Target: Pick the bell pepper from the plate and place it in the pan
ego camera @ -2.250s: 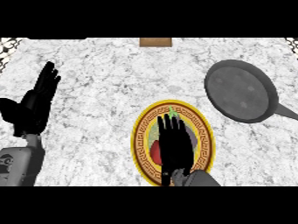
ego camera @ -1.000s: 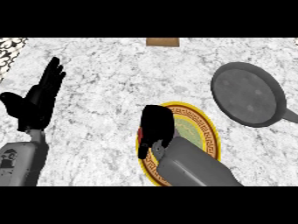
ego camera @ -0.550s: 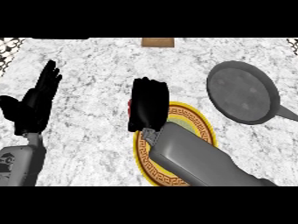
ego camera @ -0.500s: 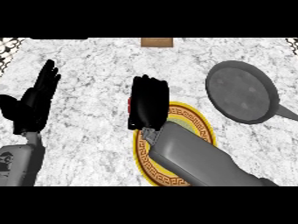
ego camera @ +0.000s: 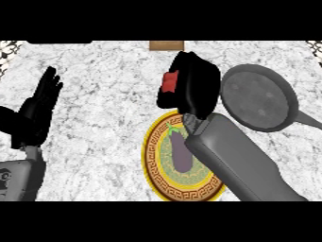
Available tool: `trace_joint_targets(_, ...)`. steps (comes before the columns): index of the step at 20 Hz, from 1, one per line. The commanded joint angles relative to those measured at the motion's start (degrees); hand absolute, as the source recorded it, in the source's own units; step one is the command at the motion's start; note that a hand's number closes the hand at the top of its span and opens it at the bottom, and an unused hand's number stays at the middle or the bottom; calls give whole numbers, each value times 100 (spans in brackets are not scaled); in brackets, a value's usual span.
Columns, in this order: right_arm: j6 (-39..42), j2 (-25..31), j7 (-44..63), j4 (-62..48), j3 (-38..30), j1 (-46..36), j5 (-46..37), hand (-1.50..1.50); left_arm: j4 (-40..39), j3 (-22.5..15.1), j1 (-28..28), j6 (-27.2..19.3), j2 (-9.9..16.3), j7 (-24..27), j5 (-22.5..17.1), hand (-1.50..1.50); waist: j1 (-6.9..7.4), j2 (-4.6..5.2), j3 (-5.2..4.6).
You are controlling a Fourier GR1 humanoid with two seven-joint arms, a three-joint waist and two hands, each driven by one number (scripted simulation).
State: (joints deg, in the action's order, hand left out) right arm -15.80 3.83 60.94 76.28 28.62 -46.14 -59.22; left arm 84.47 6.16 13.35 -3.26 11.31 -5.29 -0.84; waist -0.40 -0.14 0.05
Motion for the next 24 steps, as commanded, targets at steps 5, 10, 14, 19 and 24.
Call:
trace_joint_targets(5, -708, 1032, -916, -143, -1518, 481, 488, 150, -232, 115, 206, 23, 80, 118, 21, 0, 15, 38, -4)
trace_joint_targets(10, -1117, 1642, -2203, -859, -2134, 1031, 1051, 150, 253, -141, -226, 24, -131, -15, 57, 0, 89, 36, 0)
trace_joint_targets(14, -1317, 2072, -2605, -1915, -2329, 999, 717, 150, 296, -53, -175, 123, -87, -59, -89, 0, 146, 40, 0)
trace_joint_targets(19, -2402, 2031, -3956, -3706, -3038, 717, 1243, 150, 115, 44, 99, 142, 13, -29, -73, 0, 236, 90, 9)
trace_joint_targets(24, -2566, 2169, -5085, -5074, -3510, 145, 1614, 150, -54, -109, 124, 40, -204, 149, 55, 0, 313, 129, 14)
